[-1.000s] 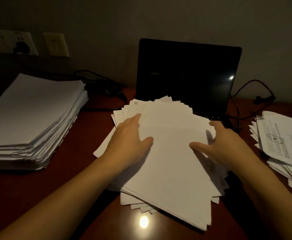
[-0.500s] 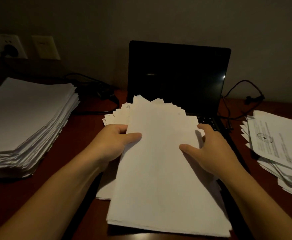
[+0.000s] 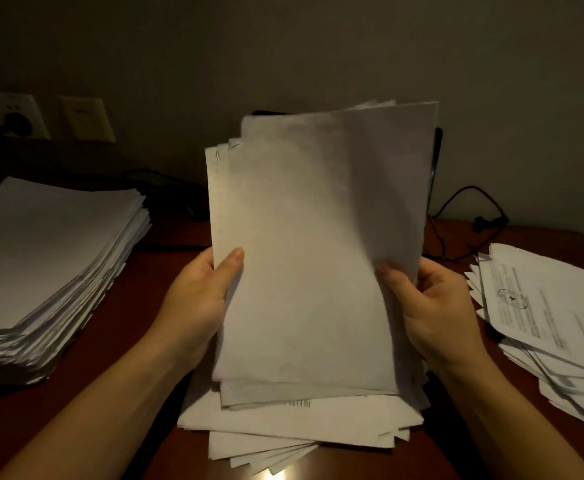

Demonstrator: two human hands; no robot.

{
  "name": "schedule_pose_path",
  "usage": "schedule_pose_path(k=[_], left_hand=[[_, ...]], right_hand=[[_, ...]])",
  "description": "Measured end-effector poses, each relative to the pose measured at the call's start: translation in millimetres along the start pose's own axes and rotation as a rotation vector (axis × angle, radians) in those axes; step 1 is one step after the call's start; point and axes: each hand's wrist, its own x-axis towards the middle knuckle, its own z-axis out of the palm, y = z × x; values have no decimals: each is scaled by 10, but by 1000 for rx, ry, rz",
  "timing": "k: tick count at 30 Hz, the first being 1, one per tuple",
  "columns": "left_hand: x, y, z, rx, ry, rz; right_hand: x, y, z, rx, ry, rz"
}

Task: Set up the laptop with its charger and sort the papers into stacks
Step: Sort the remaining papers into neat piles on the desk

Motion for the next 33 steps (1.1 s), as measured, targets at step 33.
schedule_pose_path(k=[33], left_hand=[[-206, 43, 135, 4, 23, 434]], right_hand=[[-112, -191, 234, 125, 91, -201]])
